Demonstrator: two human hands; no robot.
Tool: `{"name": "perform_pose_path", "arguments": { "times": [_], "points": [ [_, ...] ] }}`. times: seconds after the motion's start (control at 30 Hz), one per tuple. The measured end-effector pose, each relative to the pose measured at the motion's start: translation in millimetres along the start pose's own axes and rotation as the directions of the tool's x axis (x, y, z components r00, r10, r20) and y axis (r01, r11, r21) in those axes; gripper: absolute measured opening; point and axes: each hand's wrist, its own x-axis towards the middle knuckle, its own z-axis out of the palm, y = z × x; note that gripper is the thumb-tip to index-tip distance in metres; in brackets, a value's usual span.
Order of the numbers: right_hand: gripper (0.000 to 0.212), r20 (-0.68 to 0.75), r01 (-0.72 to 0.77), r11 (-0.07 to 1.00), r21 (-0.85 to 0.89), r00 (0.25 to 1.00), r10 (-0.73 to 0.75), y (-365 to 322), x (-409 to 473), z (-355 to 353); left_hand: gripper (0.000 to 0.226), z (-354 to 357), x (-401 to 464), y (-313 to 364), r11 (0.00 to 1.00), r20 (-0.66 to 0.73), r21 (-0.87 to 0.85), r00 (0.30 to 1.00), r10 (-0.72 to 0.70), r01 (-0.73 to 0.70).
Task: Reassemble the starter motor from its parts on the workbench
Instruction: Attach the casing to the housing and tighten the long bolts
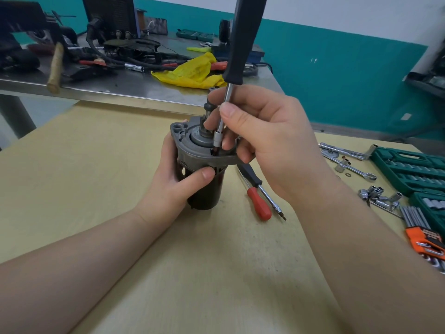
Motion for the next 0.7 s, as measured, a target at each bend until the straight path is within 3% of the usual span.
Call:
{"name": "perform_pose_path", "arguments": {
  "times": [0.2,0.37,0.53,0.7],
  "points": [
    [0.004,-0.031,0.0,0.999,-0.034,1.0,-0.001,1.6,2.2,1.1,0.087,0.2,0.7,-0.9,1.0,-0.005,-0.009,1.0,0.024,-0.024],
    [0.005,-0.054,0.015,1.0,-0.011,0.998,-0.016,2.0,1.6,0.4,0.087,0.1,1.2,-2.3,0.999,0.003,-0.013,1.0,0.029,-0.029],
    [0.021,-0.017,-0.004,1.0,0.021,1.0,0.004,-1.0,-0.9,-1.1,0.087,0.2,1.2,-3.0,0.999,0.003,-0.018,0.999,0.036,-0.036],
    [0.007,-0.059,0.0,1.0,-0.013,0.998,-0.001,0.6,1.0,0.6,0.083,0.9,1.3,-1.4,1.0,-0.008,-0.02,1.0,0.019,-0.019]
  ]
}}
